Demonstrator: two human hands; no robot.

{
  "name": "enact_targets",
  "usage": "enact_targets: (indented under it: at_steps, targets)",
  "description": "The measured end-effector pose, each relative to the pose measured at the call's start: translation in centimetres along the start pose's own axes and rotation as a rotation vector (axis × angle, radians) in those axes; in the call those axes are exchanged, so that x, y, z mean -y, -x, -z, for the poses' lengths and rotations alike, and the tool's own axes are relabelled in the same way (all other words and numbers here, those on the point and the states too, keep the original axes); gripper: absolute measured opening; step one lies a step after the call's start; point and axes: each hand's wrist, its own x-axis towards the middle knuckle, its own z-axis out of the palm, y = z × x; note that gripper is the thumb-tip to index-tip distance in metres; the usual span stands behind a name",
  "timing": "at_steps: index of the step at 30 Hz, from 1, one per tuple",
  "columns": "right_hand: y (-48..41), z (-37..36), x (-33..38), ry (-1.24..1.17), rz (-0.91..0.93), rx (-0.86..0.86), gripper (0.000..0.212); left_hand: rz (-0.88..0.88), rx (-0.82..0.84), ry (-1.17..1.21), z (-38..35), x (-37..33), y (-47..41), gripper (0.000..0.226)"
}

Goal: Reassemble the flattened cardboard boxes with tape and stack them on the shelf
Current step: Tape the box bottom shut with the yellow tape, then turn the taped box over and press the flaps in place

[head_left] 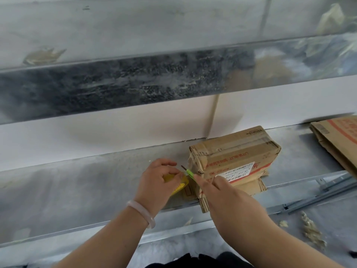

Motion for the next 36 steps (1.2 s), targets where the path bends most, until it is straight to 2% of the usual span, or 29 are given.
enact_targets:
  at_steps: [2,4,10,21,24,28,31,34,36]
  targets:
    - [-0.4,-0.2,0.2,0.085,-0.009,0.085,0.076,-0.006,-0.001,-0.02,-0.1,-0.1,-0.1,0.018]
    - [-0.7,0.0,0.5,0.144,-0.052,0.164,0.087,-0.013,-0.007,-0.025,-0.1,-0.1,-0.1,0.015]
    - [-0.7,0.3,1.1,0.224,-0.074,0.227,0.083,-0.06,-0.001,-0.065,-0.4,-0.1,0.3,0.003]
    - [-1.2,0.4,1.2,0.194,-0.03,0.226,0.078,-0.063,-0.041,-0.059,-0.7,0.5,0.3,0.008]
    - [-1.1,0.4,0.4,0.193,-0.046,0.222,0.076,-0.053,-0.117,-0.058,0.1,1.0,-0.4,0.011]
    - [-1.5,-0.1,-0.9,0.166,-0.029,0.168,0.081,-0.145,-0.067,-0.144,0.7,2.0,-0.8,0.003]
    - [-2.2,-1.0,-2.0,0.121,0.069,0.057,0.08,-0.223,-0.066,-0.196,0.4,2.3,-0.9,0.004]
    - [-1.7,-1.4,-3.3,0.016,0.154,-0.087,0.066,-0.313,-0.122,-0.299,0.2,2.4,-1.5,0.018]
    - [-0.8,-1.4,-4.0,-0.12,0.218,-0.213,0.052,-0.356,-0.16,-0.438,0.0,2.9,-1.9,0.018]
